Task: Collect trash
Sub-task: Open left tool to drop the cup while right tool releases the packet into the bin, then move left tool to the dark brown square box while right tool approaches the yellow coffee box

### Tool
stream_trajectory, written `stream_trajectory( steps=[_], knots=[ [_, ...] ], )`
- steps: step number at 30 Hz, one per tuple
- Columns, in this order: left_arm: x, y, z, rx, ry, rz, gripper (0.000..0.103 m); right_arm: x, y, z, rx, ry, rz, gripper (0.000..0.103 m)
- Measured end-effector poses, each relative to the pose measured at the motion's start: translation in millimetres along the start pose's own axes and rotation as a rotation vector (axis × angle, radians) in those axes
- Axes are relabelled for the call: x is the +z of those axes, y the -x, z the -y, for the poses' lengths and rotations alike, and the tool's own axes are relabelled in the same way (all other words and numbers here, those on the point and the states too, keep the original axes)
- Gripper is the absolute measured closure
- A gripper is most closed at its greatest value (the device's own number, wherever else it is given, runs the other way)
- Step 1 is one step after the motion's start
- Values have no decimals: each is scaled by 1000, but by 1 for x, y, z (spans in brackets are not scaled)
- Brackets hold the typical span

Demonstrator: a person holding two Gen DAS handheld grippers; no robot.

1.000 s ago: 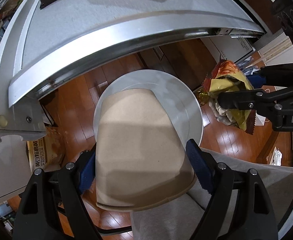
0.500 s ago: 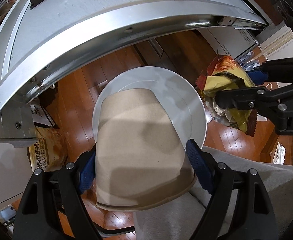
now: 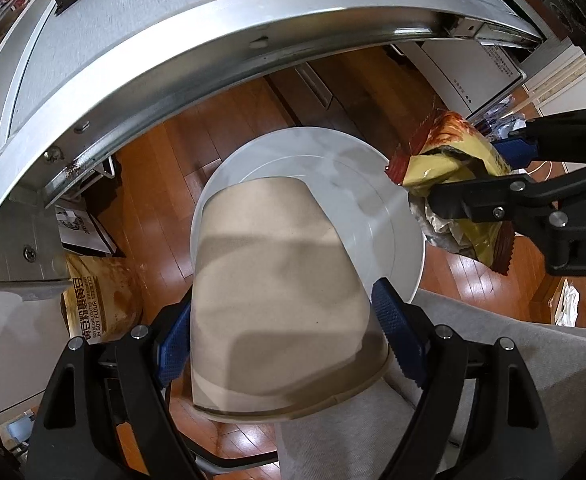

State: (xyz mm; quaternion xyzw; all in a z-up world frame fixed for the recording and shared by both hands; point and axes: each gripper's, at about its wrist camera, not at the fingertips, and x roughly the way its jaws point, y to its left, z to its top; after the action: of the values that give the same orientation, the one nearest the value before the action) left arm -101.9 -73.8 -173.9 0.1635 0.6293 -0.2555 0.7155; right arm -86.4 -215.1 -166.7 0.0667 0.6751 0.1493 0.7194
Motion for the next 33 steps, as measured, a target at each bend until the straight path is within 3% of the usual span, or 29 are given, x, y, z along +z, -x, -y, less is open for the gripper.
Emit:
stream_trajectory(
  steps=[4, 6, 8, 21, 25, 30, 33],
  knots=[
    [1, -1, -1, -8, -1, -5, 18, 0, -2, 1, 1, -13, -1, 61],
    [2, -2, 0, 1, -10, -14, 13, 1, -3, 2, 8, -23, -8, 45],
    [2, -1, 1, 19, -20, -8, 11, 0, -3, 3, 6, -31, -6, 40],
    [-2, 20, -16, -13, 55, 25, 11, -5, 22, 7, 2, -42, 43, 37],
    [-5, 42, -17, 4, 66, 66, 11, -11, 53, -4, -59, 34, 115, 25],
    [-2, 84, -24, -13, 122, 167, 11, -9, 109, -22, -114, 134, 295, 4],
    [6, 111, -39, -32, 186, 266, 11, 7, 132, -29, -102, 166, 395, 5]
  ],
)
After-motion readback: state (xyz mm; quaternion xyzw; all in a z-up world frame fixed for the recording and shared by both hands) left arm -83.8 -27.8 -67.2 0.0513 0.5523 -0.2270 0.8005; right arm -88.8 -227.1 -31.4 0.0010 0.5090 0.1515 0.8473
